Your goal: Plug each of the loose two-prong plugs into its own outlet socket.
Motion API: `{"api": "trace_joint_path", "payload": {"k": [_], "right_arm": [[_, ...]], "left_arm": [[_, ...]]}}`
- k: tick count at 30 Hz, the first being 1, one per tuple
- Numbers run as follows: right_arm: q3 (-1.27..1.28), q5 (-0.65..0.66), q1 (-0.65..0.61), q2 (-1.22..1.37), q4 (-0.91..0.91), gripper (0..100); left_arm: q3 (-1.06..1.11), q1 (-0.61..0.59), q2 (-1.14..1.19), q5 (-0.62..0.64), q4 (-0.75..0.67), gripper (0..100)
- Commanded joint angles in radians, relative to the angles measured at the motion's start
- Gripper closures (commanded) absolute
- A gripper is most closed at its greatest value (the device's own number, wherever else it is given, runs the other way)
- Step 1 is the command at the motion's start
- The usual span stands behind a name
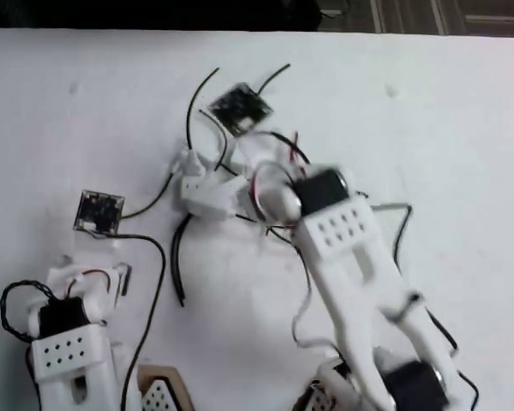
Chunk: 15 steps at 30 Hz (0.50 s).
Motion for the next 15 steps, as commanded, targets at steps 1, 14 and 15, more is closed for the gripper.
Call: {"api": "trace_joint_path", "payload": {"k": [1,14,15], "right_arm": [[0.127,-0.138,-0.002,-0.217,0.013,97.9],[0.666,-0.25,0.068,-0.878,-0.073,98.1],[0.71,-0.247,0.097,-0.914,-0.105,98.1]], "left_arm": [[0.008,-0.002,-0.09,0.017,0.003,98],[0.012,0.101,-0.524,0.163,0.282,98],[0.012,0.104,-0.522,0.163,0.281,98]]}}
